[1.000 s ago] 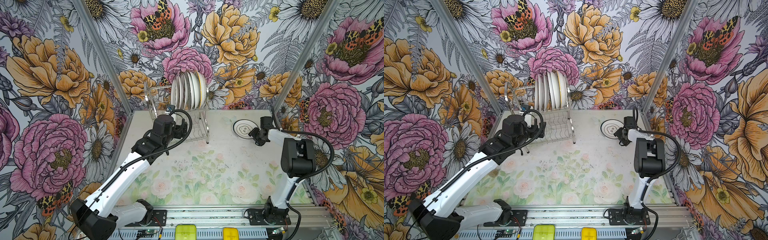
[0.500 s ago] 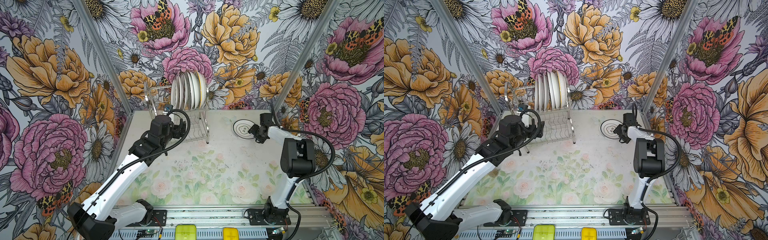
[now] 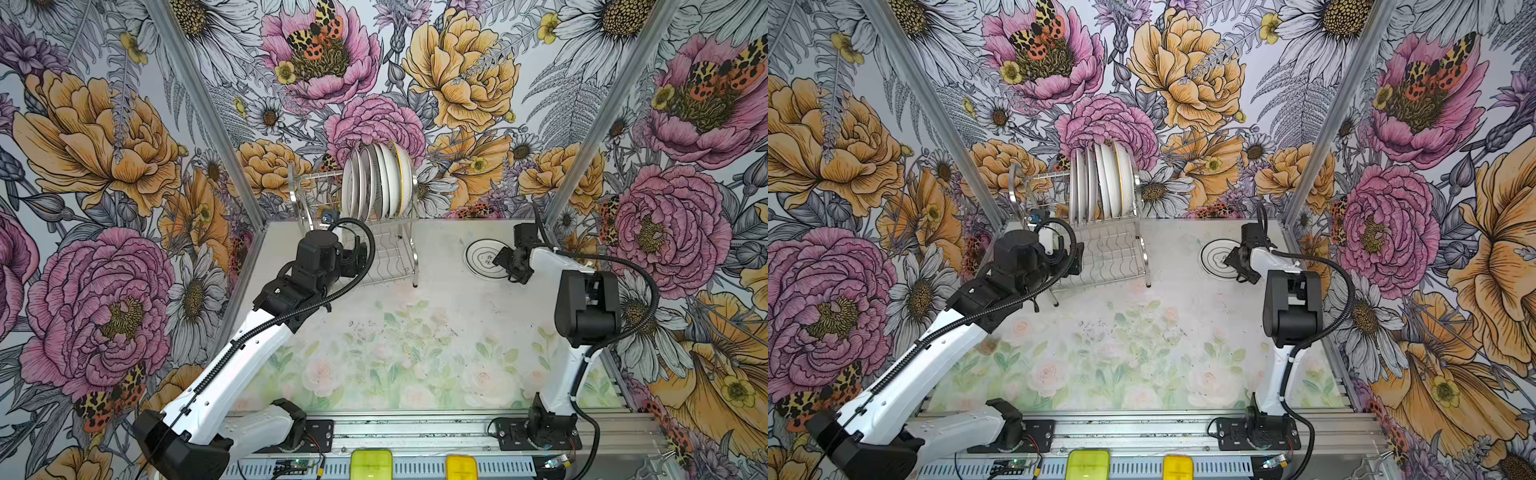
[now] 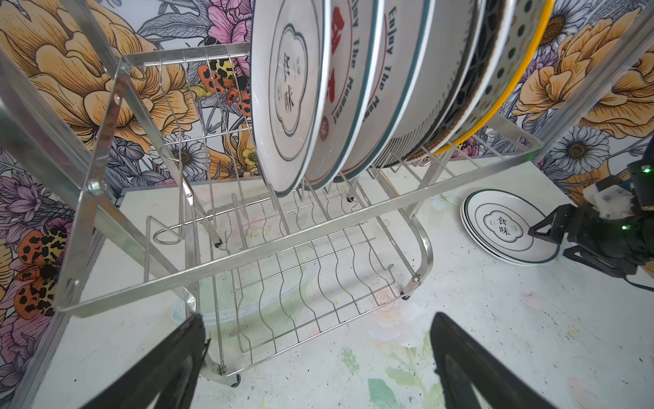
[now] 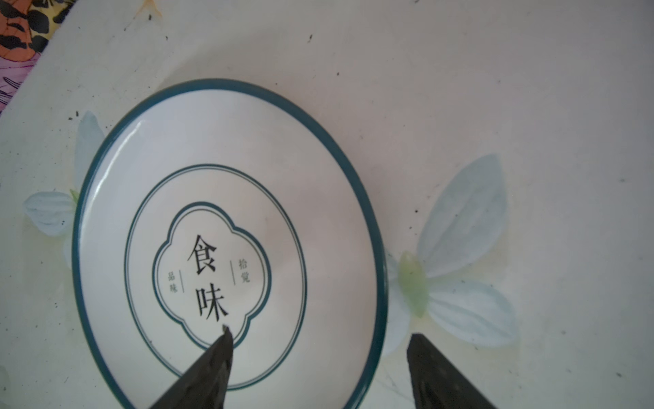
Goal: Unload the plates from the dish rack
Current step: 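Open the right gripper on the stack while the left gripper nears the rack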
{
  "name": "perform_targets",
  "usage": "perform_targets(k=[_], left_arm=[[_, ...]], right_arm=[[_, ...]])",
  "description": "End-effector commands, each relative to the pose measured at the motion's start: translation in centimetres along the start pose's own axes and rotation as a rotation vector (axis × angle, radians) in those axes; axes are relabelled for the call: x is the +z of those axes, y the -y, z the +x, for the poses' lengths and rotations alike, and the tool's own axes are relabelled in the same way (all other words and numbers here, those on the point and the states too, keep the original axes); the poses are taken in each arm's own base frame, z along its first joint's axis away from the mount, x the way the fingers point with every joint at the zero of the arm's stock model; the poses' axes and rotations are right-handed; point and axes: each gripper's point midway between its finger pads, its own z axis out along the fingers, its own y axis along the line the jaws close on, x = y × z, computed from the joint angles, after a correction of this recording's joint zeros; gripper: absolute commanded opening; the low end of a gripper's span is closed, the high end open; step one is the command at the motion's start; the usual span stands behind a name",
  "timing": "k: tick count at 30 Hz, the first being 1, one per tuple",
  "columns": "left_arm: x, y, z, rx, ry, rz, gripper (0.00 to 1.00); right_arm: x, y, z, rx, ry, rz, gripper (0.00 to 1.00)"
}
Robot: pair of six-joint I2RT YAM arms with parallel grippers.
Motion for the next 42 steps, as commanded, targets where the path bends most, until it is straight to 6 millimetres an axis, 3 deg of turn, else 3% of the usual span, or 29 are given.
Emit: perform_targets(k=[1,8,15,20,31,42], left_arm=[[-1.1,-1.0,-1.4,-0.044,0.031,-0.019,0.99],[-1.1,-1.9,-1.7,-0.079,0.012,-0.022,0.99],[-1.6,-2.5,-2.6,-0.095,0.018,-0.031,0.99],[-1.3,-2.7,-2.8,-0.083,-0.006,-0.037,0.99],[-0.6,-3.3,-4.0,-0.053,-0.023,-0.069,0.99],[-0.2,-4.0,-5.4,-0.023,-0.012,-0.105,0.99]], right_arm=[[0.1,-0.6,-1.1,-0.034,0.026,0.008,0.80],[0.4,-2.0,-1.7,-0.088,0.024,-0.023,0.82],[1.5,-3.0,-0.9,-0.130,-0.023,-0.050,0.83],[1.5,-2.5,-0.5,-0.153,-0.031,-0.020,0.83],[-2.3,-0.6,-1.1,-0.182,0.037,0.027,0.83],[-1.8,-0.2,-2.4,-0.184,0.067,0.064,0.82]])
